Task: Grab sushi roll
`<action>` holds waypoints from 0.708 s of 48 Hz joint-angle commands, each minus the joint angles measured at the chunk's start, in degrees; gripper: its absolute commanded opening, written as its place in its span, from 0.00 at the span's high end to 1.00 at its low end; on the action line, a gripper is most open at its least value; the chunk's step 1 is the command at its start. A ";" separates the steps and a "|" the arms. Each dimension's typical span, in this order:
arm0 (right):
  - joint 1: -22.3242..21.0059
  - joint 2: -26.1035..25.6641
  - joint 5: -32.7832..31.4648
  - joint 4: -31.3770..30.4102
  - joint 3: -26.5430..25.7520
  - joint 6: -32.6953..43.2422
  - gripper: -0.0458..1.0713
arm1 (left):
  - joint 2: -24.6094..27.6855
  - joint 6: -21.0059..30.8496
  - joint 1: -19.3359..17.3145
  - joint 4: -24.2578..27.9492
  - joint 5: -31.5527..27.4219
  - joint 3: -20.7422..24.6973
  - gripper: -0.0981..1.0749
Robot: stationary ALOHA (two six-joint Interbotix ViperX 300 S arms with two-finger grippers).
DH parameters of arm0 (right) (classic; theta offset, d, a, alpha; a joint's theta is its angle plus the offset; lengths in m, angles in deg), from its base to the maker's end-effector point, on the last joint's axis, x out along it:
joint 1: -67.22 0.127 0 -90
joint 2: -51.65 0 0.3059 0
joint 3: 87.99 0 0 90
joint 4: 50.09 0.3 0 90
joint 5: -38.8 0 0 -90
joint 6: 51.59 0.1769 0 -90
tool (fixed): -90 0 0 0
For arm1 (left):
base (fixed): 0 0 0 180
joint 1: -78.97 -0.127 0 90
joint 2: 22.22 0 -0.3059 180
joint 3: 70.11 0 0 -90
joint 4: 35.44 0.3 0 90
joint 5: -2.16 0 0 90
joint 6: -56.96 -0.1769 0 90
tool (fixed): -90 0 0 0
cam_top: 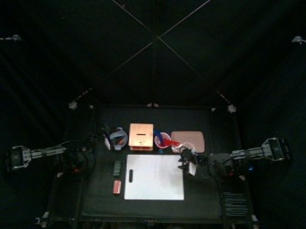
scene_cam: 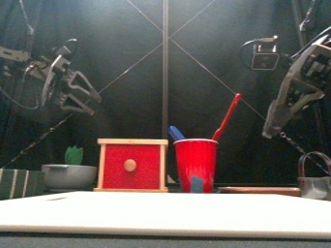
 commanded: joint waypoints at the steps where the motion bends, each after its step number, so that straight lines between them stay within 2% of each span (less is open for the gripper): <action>1: -0.09 -1.41 0.62 -1.05 -2.20 -0.26 0.25 | 1.32 0.09 4.57 0.79 2.46 2.64 0.12; 9: 0.00 -4.31 2.81 -4.92 -2.81 0.00 0.25 | 5.19 -0.35 11.51 1.05 3.16 4.31 0.12; 19: 0.26 -8.79 7.29 -8.61 -1.76 -0.18 0.25 | 10.46 -0.26 18.98 4.57 5.45 6.94 0.12; 25: 0.26 -10.02 9.84 -11.07 -0.88 -0.09 0.25 | 12.92 -0.26 21.80 5.80 7.91 7.21 0.12; 34: -0.09 -9.58 12.30 -11.95 -0.79 -0.18 0.25 | 14.41 -0.18 22.24 5.80 9.05 6.50 0.12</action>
